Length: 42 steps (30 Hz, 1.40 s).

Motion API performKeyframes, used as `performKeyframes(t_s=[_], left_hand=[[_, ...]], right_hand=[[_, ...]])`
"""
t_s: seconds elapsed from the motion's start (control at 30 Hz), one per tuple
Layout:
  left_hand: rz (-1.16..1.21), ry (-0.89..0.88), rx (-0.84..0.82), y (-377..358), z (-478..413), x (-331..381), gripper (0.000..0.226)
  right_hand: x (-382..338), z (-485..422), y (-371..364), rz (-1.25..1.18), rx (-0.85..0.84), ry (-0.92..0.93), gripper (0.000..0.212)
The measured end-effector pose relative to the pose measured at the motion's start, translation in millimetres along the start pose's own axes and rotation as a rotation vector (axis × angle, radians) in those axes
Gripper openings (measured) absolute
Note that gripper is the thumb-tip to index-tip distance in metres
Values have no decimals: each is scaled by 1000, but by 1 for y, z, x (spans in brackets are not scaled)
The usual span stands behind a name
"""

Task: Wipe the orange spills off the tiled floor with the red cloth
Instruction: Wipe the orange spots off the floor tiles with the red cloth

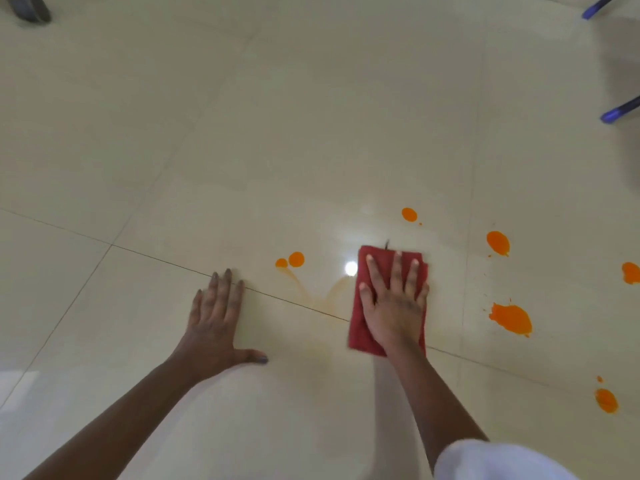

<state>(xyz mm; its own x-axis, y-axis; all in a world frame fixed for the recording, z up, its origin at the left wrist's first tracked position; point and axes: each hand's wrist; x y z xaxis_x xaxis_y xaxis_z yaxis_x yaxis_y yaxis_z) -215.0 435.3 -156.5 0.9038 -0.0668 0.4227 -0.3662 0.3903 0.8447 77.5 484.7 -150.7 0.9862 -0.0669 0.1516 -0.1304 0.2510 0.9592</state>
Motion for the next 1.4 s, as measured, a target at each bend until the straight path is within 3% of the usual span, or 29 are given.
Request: performKeyframes(t_s=[0.1,0.23,0.33,0.4,0.53,0.63,0.73,0.8,0.9,0.97,1.03,1.13,1.23,1.4], left_hand=[[-23,8,-37,-6,-4,-6,127],[43,38,-11,1,-1,-9,131],[79,137,43,8,-3,-17,131],[60,150,35,7,-5,-17,131],[45,162,36,6,-5,-16,130],[69,150,19,9,-4,-17,129],[93,125,17,11,-2,-18,127],[93,129,27,11,-1,-17,126],[67,137,31,10,-2,-17,126],[59,145,30,9,-2,-17,127],[60,149,9,9,-3,-18,127],[79,132,4,12,-2,-21,129],[114,113,5,15,-2,-21,131],[110,123,16,15,-2,-18,129]], right_hand=[[-62,-44,17,-52,42,158,54],[-108,15,15,-88,100,506,53],[-56,45,-3,-92,134,477,52],[-30,5,-7,-47,172,353,52],[-75,-99,30,-65,112,176,52],[-140,-72,36,-92,102,418,52],[-126,18,10,-64,181,643,51],[-79,37,-1,-59,198,623,52],[-35,-26,-1,-8,252,412,53],[-51,-84,18,-11,244,250,52],[-94,-105,30,-55,160,205,53],[-147,-40,24,-65,183,477,53],[-108,49,-3,-61,203,640,52],[-9,-9,-5,7,230,247,54]])
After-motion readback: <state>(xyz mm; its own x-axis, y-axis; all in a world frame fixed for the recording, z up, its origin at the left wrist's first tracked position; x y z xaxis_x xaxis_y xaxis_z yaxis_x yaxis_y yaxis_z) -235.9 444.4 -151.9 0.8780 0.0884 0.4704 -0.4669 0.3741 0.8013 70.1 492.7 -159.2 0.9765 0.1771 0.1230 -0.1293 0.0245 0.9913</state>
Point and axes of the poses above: each hand's wrist, its own z-axis away from the middle knuckle, its own y-axis out of the back of the hand, x = y × z, and after that the axes turned 11 degrees about z, right-handed
